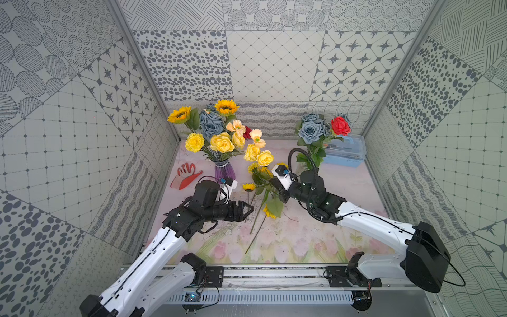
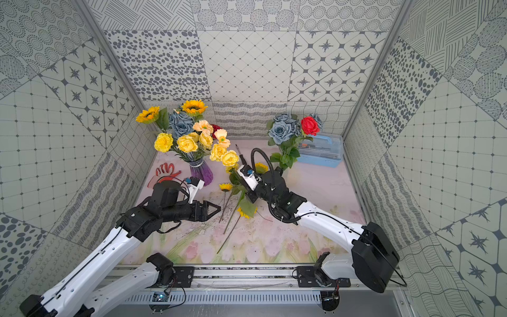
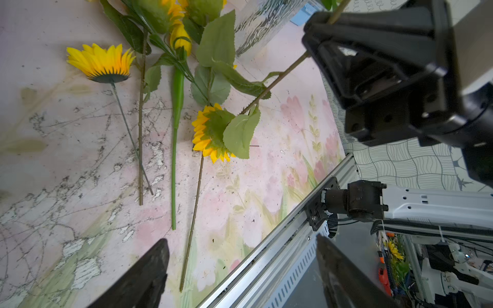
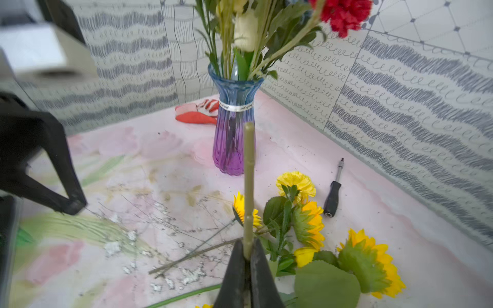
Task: Pick out yellow flowers from the vase
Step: Pick up the flower at the center of the board, then place the flower at the center of the board.
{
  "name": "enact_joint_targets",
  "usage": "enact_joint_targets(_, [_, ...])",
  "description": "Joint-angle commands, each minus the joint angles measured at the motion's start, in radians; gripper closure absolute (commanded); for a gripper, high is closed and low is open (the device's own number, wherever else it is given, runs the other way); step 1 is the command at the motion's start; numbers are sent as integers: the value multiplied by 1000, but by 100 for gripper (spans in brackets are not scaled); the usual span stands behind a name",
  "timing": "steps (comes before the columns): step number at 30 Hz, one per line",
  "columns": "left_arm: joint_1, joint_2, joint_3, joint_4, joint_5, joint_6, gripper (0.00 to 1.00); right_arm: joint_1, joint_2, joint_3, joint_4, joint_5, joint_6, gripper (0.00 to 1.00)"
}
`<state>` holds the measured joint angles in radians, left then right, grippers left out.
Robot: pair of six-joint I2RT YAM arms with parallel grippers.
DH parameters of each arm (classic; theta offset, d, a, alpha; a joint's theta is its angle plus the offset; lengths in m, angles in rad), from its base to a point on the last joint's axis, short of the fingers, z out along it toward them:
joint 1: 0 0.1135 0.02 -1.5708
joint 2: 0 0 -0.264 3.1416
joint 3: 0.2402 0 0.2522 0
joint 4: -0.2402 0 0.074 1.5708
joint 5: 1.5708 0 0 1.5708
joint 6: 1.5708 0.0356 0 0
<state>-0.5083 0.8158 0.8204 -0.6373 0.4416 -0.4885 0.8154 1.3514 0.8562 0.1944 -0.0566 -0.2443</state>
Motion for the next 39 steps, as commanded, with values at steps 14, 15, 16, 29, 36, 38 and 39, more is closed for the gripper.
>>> enact_joint_targets(14, [25, -10, -4, -23, -82, 35, 12, 77, 42, 37, 372, 130, -529, 99])
enact_joint_targets(15, [25, -7, -6, -19, -83, 36, 12, 78, 65, 27, 404, 140, -563, 96])
enact_joint_targets(16, [27, -6, -8, -18, -80, 37, 12, 79, 93, 20, 436, 157, -607, 95])
enact_joint_targets(29, [30, -31, -21, -33, -91, 43, 12, 77, 495, -34, 976, 252, -951, 91])
enact_joint_targets(36, [31, -49, -1, -79, -163, 43, 12, 107, 403, -63, 769, 253, -742, 78])
enact_joint_targets(38, [33, -49, 13, -103, -211, 46, 11, 107, 343, -47, 609, 237, -623, 72])
enact_joint_targets(39, [33, -52, 13, -106, -220, 51, 11, 107, 320, -46, 556, 225, -575, 70])
